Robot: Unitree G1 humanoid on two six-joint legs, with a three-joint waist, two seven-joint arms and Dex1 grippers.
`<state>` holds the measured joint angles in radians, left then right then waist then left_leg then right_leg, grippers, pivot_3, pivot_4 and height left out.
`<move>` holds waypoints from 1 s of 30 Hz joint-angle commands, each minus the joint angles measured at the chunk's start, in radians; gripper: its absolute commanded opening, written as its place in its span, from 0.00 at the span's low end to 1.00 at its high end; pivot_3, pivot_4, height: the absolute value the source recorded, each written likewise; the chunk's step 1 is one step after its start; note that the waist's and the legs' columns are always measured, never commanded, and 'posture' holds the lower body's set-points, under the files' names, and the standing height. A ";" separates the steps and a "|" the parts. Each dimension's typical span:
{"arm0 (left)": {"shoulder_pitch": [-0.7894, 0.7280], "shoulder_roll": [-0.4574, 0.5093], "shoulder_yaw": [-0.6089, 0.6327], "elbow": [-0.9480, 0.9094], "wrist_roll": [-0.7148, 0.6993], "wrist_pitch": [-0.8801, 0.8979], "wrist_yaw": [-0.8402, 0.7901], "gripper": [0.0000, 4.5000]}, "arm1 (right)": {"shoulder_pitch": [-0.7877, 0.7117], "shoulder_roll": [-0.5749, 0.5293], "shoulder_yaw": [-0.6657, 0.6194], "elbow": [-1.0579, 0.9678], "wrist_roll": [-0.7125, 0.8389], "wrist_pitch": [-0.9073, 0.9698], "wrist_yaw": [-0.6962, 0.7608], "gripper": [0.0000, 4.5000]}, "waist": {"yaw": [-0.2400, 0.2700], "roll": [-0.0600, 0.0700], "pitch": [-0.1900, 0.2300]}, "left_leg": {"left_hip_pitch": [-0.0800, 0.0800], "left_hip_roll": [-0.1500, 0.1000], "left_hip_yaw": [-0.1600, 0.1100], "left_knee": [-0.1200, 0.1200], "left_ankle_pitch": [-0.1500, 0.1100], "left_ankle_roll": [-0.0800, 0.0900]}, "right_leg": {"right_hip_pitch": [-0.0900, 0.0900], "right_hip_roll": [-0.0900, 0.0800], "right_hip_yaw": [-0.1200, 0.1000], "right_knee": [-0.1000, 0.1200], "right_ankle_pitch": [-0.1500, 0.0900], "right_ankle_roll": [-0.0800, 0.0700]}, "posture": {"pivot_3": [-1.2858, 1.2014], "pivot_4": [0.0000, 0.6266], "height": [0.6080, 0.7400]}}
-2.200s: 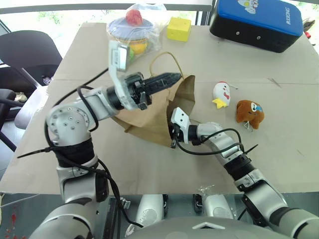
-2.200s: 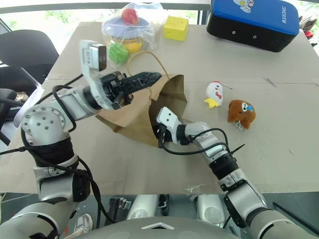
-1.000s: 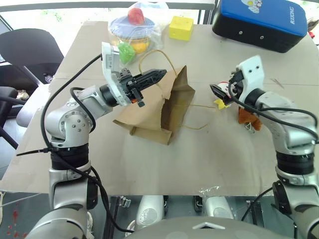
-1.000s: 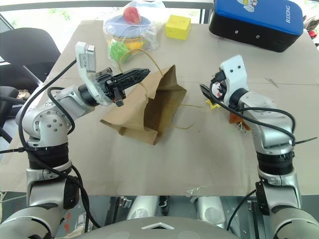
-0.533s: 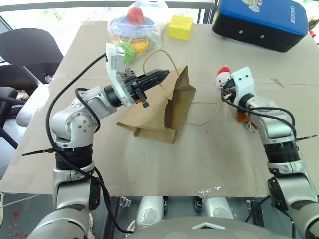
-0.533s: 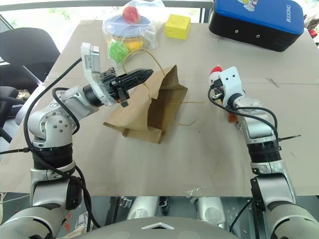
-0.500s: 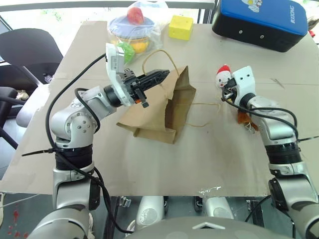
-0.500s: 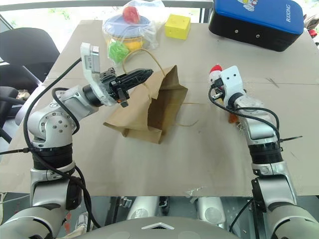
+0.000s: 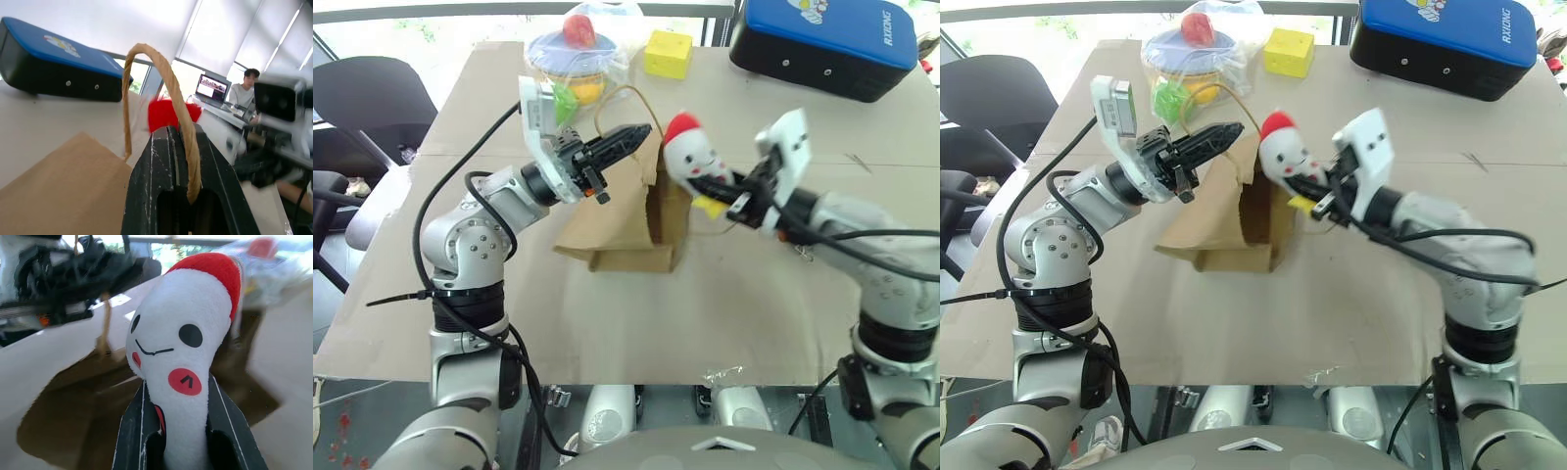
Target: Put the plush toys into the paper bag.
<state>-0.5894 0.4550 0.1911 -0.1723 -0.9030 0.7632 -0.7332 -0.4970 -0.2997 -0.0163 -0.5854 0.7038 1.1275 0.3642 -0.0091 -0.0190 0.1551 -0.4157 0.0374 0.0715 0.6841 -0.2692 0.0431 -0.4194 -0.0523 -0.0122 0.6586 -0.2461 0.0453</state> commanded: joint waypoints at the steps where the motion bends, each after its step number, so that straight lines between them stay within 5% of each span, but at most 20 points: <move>1: -0.008 -0.015 0.032 -0.028 -0.047 0.010 0.025 0.00 | 0.033 0.034 0.073 0.019 -0.030 -0.031 -0.029 0.01 | 0.000 0.000 0.000 | 0.000 0.000 0.000 0.000 0.000 0.000 | 0.000 0.000 0.000 0.000 0.000 0.000 | 0.52 0.24 1.00; 12: 0.055 -0.037 -0.026 -0.096 -0.039 -0.005 0.020 0.00 | -0.166 -0.090 0.387 0.371 -0.262 -0.316 0.284 0.01 | -0.008 0.000 0.000 | 0.001 0.000 0.000 0.000 0.000 0.000 | 0.000 0.002 0.001 0.000 0.000 0.000 | 0.52 0.24 1.00; 17: 0.109 -0.020 -0.052 -0.139 -0.024 -0.023 -0.016 0.00 | -0.250 -0.069 0.469 0.541 -0.393 -0.501 0.384 0.45 | -0.003 0.000 0.000 | 0.001 0.001 0.000 0.000 0.000 0.000 | 0.000 0.003 0.001 -0.001 0.000 0.000 | 0.52 0.24 1.00; 20: 0.123 0.001 -0.036 -0.136 -0.019 -0.036 -0.034 0.00 | -0.208 -0.119 0.448 0.459 -0.404 -0.511 0.422 0.76 | 0.005 0.000 0.000 | 0.000 0.000 0.000 0.000 0.000 0.000 | 0.000 0.001 0.000 -0.001 0.000 0.000 | 0.52 0.24 1.00; 30: 0.071 0.049 -0.006 -0.066 -0.024 -0.079 -0.132 0.00 | -0.018 -0.217 0.055 0.009 -0.209 -0.273 0.286 0.77 | 0.008 0.000 0.000 | 0.000 0.000 0.000 0.000 0.000 0.000 | 0.000 0.000 -0.001 0.000 0.000 0.000 | 0.52 0.24 1.00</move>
<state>-0.4917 0.5061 0.1799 -0.2351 -0.9221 0.7097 -0.8515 -0.5241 -0.5151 0.1343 -0.4656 0.4248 0.8099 0.6837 -0.0010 -0.0195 0.1554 -0.4152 0.0378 0.0713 0.6843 -0.2694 0.0433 -0.4192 -0.0520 -0.0127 0.6583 -0.2461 0.0452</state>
